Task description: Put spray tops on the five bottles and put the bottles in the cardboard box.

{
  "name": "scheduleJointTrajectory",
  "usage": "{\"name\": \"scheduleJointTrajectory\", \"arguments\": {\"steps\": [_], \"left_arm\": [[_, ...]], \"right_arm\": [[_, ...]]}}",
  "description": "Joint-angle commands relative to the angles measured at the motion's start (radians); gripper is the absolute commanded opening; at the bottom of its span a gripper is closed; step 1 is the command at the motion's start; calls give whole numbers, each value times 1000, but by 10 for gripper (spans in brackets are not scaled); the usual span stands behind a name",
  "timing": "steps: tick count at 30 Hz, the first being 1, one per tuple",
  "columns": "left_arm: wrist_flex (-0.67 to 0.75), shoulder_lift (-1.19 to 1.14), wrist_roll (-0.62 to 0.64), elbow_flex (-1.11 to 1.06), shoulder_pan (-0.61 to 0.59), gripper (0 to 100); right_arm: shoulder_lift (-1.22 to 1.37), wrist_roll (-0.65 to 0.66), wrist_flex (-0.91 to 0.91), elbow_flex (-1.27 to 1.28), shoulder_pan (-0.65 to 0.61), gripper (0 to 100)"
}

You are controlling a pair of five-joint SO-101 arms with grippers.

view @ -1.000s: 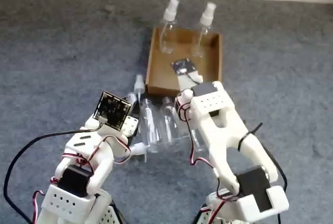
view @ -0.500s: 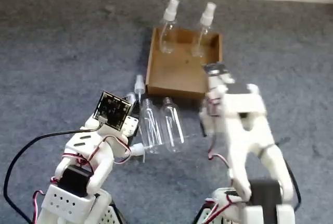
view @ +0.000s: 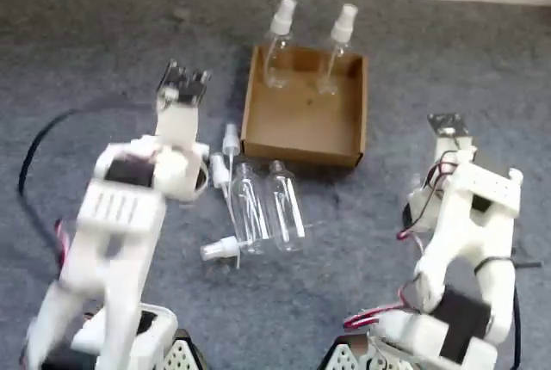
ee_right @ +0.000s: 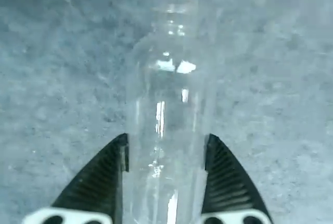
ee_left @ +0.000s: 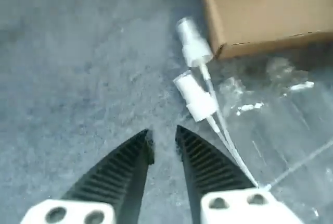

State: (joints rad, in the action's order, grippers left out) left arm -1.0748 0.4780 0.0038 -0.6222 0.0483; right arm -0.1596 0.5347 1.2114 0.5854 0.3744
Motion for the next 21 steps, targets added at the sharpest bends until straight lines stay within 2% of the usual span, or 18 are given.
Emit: {"name": "scheduleJointTrajectory", "arguments": {"steps": [1,3,8,11,21], "left_arm": [[-3,-260,60,177,-27,36],[-3,-366,83,236,-24,40],[-3,-562,146,358,-25,137],[-5,-634,146,395,-25,125],[-9,-581,149,401,-30,123]], "right_arm": [[58,12,-27,-102,1,17],[90,12,-27,-140,16,17],[154,12,-27,-203,42,26],[185,14,-25,-203,36,72],[203,14,-25,-202,33,89]]}}
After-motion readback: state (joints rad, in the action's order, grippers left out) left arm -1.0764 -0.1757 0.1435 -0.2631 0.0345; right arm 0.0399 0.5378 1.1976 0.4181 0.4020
